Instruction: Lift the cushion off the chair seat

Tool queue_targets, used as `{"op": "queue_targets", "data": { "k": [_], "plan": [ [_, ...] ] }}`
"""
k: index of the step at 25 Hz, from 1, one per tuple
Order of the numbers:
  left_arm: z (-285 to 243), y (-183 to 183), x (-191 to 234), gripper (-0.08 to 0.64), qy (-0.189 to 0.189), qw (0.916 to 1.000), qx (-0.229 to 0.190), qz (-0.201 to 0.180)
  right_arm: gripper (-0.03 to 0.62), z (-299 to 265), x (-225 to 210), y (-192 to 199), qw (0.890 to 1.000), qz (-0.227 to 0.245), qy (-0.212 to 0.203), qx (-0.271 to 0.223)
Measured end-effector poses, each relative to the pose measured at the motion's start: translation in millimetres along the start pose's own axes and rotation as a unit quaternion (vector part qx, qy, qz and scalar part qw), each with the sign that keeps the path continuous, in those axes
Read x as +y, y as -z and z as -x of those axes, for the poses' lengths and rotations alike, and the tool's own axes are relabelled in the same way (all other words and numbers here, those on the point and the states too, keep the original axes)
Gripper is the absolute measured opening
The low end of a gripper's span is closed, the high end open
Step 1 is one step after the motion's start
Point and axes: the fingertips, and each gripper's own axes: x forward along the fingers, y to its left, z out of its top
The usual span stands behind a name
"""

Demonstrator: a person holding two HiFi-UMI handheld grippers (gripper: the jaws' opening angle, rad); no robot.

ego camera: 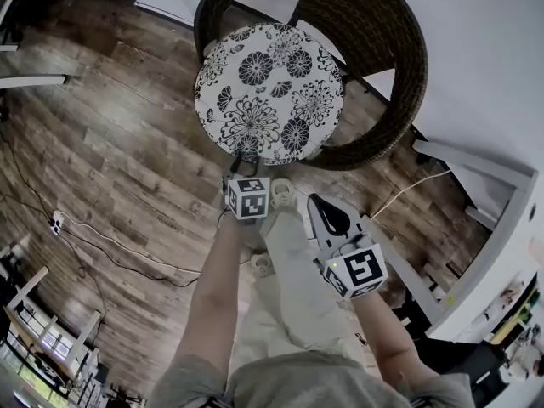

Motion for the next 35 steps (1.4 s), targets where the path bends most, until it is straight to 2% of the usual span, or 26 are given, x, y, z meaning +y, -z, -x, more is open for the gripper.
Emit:
{"op": "queue_targets", "data": {
  "k": [4, 9, 14, 20, 25, 31, 35],
  "plan": [
    [-1, -1, 0, 0.168, 0.005, 1.0000, 0.001, -0.005, -0.005, 1, 1, -1, 1.000, -0.001, 0.000, -0.002],
    [-7, -10, -2, 0.076, 0.004, 0.9999, 0.009, -0.013, -0.005, 3, 0, -3, 1.000, -0.002, 0.002, -0.002],
    [-2, -14, -7, 0.037, 0.009, 0.9997, 0.017, -0.015, -0.005, 10, 4, -9, 1.000, -0.001, 0.004, -0.007],
    [19, -18, -12, 0.031, 0.015, 0.9998, 0.008, -0.010, -0.005, 22, 9, -24, 1.000, 0.004, 0.008, -0.023],
    [51, -24, -17, 0.031, 0.018, 0.9997, -0.015, -0.010, -0.005, 39, 26, -31, 0.999, 0.007, 0.013, -0.037],
    [103, -38, -24, 0.031, 0.020, 0.9986, -0.049, -0.010, -0.005, 69, 54, -46, 0.998, 0.021, 0.010, -0.052],
    [146, -44, -26, 0.031, 0.018, 0.9973, -0.071, 0.007, -0.005, 96, 76, -50, 0.998, 0.028, 0.010, -0.063]
  ]
}}
